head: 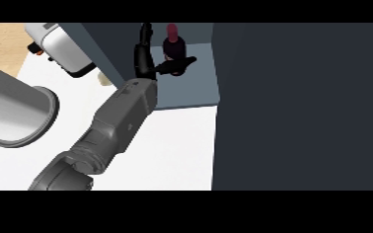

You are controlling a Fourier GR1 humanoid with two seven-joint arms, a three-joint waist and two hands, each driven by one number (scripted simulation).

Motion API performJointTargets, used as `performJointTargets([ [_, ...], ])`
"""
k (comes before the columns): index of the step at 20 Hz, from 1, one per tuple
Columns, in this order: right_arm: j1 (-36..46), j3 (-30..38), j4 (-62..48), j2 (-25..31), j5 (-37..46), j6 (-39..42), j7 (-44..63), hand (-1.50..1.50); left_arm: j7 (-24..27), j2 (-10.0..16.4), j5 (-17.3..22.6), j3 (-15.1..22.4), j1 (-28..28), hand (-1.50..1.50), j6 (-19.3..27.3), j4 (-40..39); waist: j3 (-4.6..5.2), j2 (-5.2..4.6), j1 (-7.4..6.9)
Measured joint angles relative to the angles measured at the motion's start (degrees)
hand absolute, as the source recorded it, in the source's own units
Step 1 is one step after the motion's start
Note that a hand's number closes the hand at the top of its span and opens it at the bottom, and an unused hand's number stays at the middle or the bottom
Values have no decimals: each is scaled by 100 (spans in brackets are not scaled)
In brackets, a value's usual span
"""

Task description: Pick up the wine, place it into the cabinet and close the cabinet

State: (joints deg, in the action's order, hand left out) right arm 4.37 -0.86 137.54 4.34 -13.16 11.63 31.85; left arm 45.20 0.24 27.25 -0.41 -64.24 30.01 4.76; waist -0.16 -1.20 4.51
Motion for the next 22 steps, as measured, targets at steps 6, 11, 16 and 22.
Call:
performJointTargets([
  [6,-10,50,-12,15,-25,52,-31,-150,189,-29,43,-105,97,-150,-30,82,10,-13,0],
  [11,-50,-78,-8,-48,-22,34,-44,-150,260,-28,5,-105,114,-150,-166,108,13,-12,-1],
  [16,32,-121,-23,-71,-9,-19,-40,-150,372,-27,-38,-91,142,-150,-427,149,11,-13,2],
  [22,165,-124,-24,-57,-12,-97,87,-150,395,-30,-102,-15,161,-150,-781,146,15,-5,-9],
])
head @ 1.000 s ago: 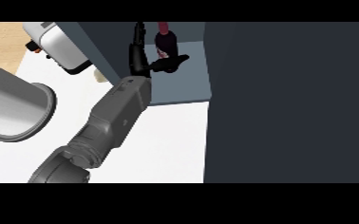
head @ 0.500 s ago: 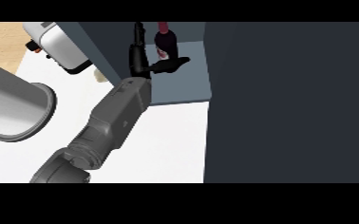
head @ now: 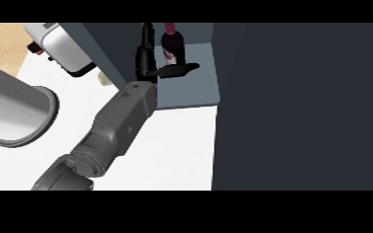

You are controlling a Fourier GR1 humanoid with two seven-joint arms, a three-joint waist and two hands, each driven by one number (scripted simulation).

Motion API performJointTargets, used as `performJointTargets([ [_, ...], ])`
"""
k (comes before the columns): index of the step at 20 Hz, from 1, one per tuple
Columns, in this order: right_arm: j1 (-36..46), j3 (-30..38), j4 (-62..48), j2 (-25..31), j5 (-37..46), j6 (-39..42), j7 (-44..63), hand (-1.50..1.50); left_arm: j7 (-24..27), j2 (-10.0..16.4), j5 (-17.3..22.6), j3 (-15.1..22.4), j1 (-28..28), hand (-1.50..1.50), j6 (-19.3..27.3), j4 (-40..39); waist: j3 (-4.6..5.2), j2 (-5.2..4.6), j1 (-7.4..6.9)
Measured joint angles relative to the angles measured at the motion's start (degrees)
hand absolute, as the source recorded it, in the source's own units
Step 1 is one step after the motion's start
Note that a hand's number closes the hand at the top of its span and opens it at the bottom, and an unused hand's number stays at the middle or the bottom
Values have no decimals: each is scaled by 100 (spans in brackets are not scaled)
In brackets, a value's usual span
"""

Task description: Pick up the wine, place it into the cabinet and close the cabinet

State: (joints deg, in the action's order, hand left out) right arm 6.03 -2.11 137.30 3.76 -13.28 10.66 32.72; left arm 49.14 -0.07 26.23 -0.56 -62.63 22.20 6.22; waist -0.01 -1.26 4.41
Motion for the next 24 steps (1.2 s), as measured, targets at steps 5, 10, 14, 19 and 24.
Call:
performJointTargets([
  [5,-61,-7,-22,-13,-4,22,-68,-150,25,-3,23,98,38,-150,-153,37,4,13,-11],
  [10,-18,-130,-13,-52,5,-30,-13,-150,118,-4,236,153,145,-150,-440,192,-2,40,10],
  [14,-19,-173,-18,-46,30,-45,31,-150,148,-1,491,278,246,-150,-526,316,-6,62,22],
  [19,1,-165,-7,-67,36,-90,21,-150,61,0,873,717,522,-150,-586,675,-1,94,-7],
  [24,26,-10,2,0,19,-105,92,-150,-43,6,1444,1454,1256,-150,-329,1438,3,125,-107],
])
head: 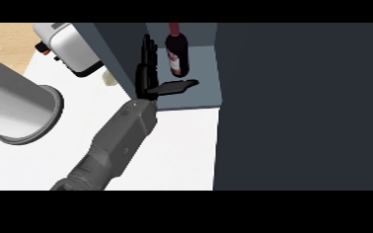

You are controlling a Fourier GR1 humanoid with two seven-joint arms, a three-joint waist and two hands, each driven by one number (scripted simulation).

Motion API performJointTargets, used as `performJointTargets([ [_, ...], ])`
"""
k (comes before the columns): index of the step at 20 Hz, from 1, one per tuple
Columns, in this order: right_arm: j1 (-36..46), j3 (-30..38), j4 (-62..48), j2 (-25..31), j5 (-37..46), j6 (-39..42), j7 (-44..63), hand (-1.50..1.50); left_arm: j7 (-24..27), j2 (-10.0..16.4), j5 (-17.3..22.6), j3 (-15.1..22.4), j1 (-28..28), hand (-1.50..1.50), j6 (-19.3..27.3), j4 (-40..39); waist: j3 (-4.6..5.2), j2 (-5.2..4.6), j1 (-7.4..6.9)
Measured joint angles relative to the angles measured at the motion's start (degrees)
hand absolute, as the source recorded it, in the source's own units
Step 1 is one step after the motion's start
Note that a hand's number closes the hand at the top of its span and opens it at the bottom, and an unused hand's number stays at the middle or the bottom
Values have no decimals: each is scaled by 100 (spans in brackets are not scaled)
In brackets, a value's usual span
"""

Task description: Pick up the wine, place it into the cabinet and close the cabinet

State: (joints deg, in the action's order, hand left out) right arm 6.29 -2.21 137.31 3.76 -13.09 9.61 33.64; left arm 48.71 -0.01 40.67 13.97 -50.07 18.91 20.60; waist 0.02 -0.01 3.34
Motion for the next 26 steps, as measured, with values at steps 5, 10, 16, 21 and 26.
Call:
performJointTargets([
  [5,20,49,7,27,8,-40,28,-150,-203,1,562,1105,643,-150,746,1189,0,11,-98],
  [10,-258,-50,55,-12,73,-61,-99,-150,-342,3,720,2044,1420,-150,1660,2553,-2,28,-219],
  [16,-196,-30,111,70,103,-158,41,-150,-506,12,409,2635,2068,-150,2299,3741,-3,28,-298],
  [21,-140,78,102,116,123,-191,34,-150,-650,98,64,2923,2735,-150,2573,4743,-5,22,-330],
  [26,-275,41,153,137,145,-195,43,-150,-890,247,-331,3148,3331,-150,3005,5699,-4,27,-332],
])
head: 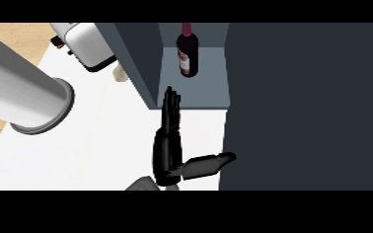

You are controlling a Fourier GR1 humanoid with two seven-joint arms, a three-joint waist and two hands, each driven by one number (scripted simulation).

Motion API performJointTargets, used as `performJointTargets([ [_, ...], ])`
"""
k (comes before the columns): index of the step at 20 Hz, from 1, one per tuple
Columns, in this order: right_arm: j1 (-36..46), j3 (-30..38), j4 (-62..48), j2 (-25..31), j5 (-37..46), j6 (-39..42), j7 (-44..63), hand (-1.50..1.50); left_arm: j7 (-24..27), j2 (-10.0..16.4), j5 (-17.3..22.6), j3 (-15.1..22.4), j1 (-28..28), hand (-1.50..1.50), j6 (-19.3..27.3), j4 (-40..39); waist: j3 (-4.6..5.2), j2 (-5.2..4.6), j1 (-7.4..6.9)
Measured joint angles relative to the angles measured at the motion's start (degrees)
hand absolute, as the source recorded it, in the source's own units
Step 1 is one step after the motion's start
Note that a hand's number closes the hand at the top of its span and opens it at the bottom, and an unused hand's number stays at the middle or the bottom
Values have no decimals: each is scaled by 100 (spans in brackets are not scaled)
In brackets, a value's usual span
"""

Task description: Pick up the wine, place it into the cabinet and close the cabinet

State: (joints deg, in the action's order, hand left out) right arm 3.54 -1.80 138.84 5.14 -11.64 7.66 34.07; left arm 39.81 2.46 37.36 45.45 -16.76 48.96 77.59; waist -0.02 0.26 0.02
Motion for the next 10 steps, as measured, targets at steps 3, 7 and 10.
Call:
performJointTargets([
  [3,-53,15,-17,6,14,41,-74,-150,-267,181,-260,193,331,-150,298,676,0,-1,-7],
  [7,-2,75,-28,51,17,76,-73,-150,-414,514,-509,368,885,-150,432,1556,1,-4,-13],
  [10,26,50,-29,68,-15,137,32,-150,-412,729,-678,521,1207,-150,403,1980,1,-5,-9],
])
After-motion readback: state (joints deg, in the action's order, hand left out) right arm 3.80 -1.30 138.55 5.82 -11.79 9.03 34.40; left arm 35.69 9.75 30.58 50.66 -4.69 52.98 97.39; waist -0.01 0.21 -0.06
